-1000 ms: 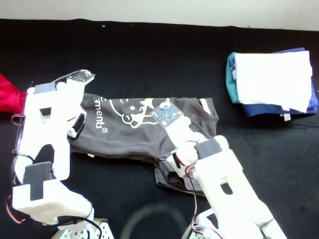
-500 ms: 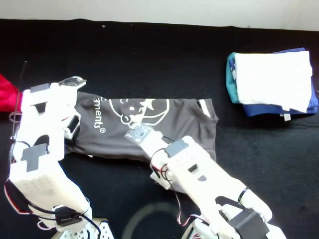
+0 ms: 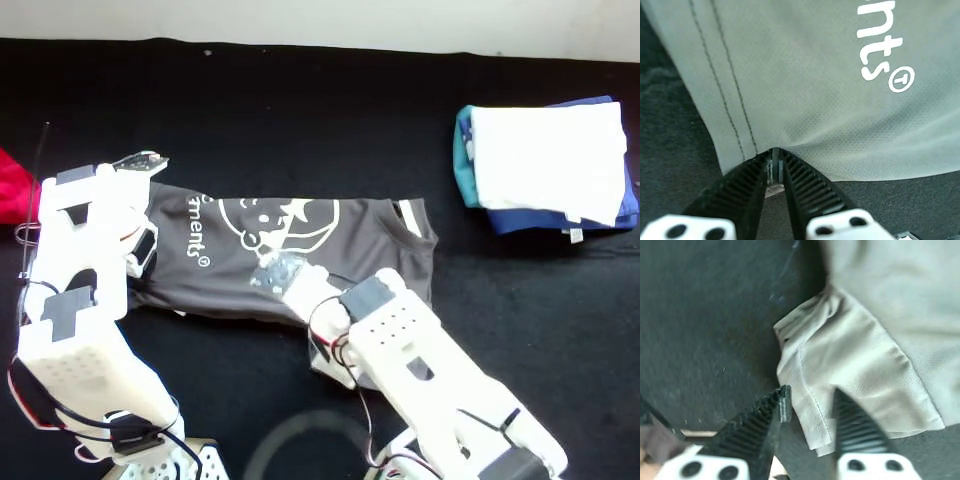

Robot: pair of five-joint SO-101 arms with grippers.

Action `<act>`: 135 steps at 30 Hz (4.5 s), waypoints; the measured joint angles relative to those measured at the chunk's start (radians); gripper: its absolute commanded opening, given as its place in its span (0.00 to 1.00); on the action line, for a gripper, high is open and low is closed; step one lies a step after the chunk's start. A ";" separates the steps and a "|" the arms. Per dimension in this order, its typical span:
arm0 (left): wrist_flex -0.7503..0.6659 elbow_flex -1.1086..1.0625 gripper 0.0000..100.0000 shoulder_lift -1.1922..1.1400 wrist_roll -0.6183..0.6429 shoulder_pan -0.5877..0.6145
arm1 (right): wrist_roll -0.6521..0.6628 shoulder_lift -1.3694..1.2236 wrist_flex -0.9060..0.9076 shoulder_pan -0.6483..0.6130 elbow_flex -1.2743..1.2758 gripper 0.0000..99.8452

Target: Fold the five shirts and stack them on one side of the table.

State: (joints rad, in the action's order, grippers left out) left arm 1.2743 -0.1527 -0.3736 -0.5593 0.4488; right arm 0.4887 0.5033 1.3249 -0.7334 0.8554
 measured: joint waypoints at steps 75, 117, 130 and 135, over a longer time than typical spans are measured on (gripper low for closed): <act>0.000 0.000 0.02 0.000 0.000 0.000 | -0.155 -0.997 0.015 0.470 -1.232 0.17; 0.054 0.000 0.07 0.256 0.104 0.176 | -0.373 -0.582 -0.181 0.038 -0.764 0.01; 0.035 0.213 0.21 0.032 0.180 0.041 | -0.261 -0.173 0.052 0.315 -0.763 0.16; 0.063 0.324 0.21 -0.110 0.180 0.035 | -0.252 -0.069 0.138 0.351 -0.760 0.16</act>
State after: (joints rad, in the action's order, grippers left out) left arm 1.3372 0.1711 -0.4841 -0.3798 0.4841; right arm 0.2371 0.4342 1.4630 -0.3821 0.0959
